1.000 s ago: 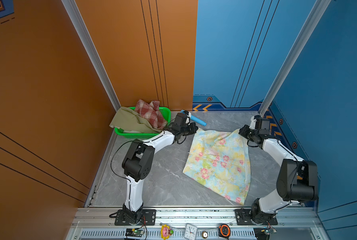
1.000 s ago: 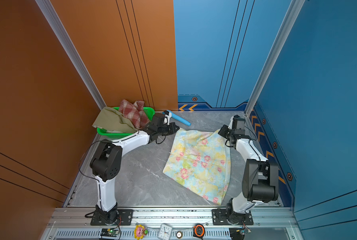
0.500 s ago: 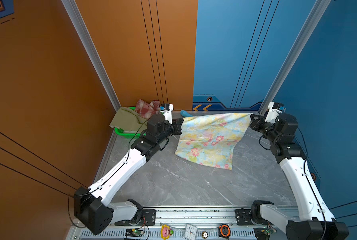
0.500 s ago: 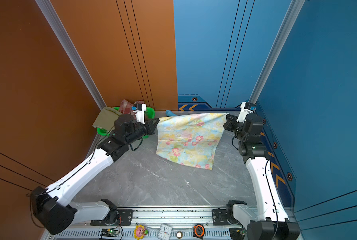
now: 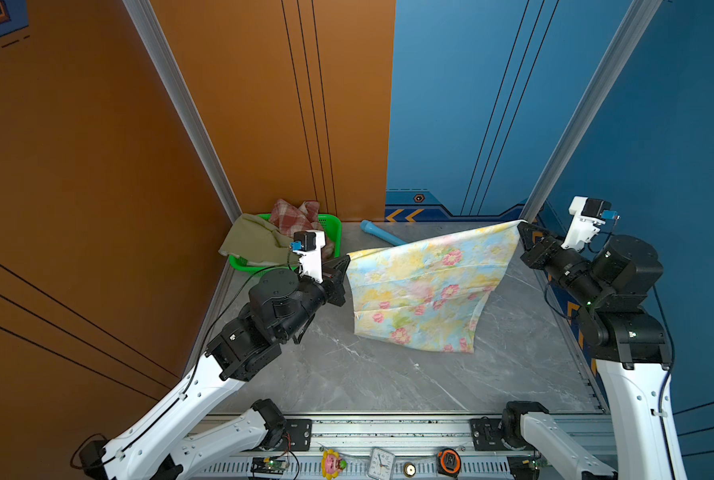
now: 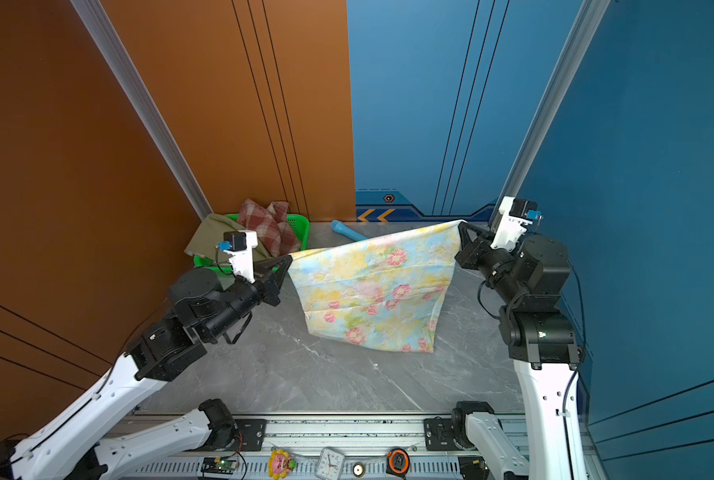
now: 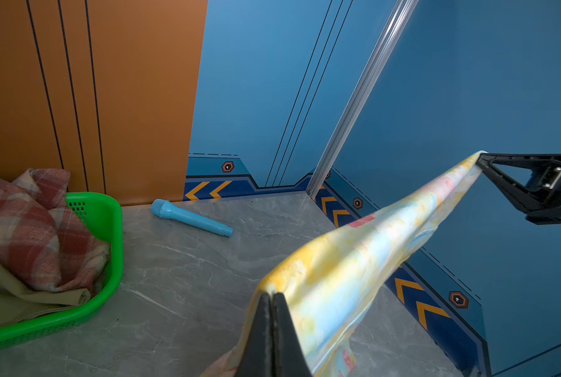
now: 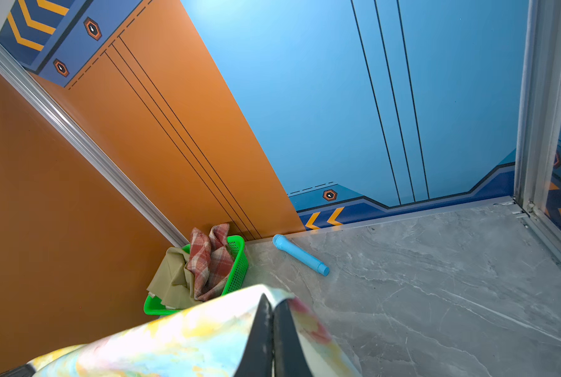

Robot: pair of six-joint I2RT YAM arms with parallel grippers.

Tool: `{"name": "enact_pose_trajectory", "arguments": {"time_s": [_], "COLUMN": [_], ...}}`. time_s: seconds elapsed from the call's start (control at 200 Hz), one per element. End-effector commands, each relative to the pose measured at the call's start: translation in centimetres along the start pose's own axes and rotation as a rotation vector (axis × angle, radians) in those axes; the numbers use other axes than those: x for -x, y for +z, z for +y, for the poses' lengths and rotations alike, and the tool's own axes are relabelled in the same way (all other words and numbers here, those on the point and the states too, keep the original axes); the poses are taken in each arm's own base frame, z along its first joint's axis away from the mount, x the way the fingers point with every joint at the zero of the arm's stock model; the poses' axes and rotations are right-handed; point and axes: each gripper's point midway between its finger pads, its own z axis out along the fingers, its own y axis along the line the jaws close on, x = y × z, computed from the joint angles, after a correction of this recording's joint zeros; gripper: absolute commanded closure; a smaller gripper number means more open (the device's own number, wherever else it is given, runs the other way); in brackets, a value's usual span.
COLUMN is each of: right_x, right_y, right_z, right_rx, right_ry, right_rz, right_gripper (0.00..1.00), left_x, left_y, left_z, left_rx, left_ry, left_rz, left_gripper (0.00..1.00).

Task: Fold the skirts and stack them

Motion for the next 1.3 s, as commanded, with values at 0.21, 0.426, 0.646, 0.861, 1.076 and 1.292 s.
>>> {"name": "enact_pose_trajectory", "arguments": {"time_s": [0.21,0.426,0.646,0.861,1.076,1.292], "right_x": [-10.1,-20.2,-21.2,-22.7,-24.6,-26.4], "right_y": [12.2,19.2,17.2,11.5,11.4,16.0], "right_z": [-10.5,-18.7,-20.5,-19.3,-19.3,-20.0], "right_rx": [-0.141,-0.266,-0.457,-0.549,-0.504,-0.436], "right_ry": [0.203,0.253,0.216,0.199,0.198,0.261], "right_rz": [0.27,0.478,0.531,0.553,0.579,0.63], "right_gripper": [1.0,0.91,0.09,0.07,0.14,0.25], "left_x": [-8.9,-17.2,-17.1,-20.4,-24.2,-25.5], "left_y": [12.4,19.3,20.0,15.8,14.3,18.2], "left_z": [8.6,11.1,10.7,11.5,12.8,12.8], "left_rx": [0.17,0.213,0.236,0.278,0.301,0.291], "left_ry": [-0.129,-0.157,-0.118,-0.119,-0.151,-0.18], "left_rz": [0.237,0.409,0.479,0.594,0.668,0.703], "left_gripper": [1.0,0.67,0.1,0.06,0.07,0.08]}}
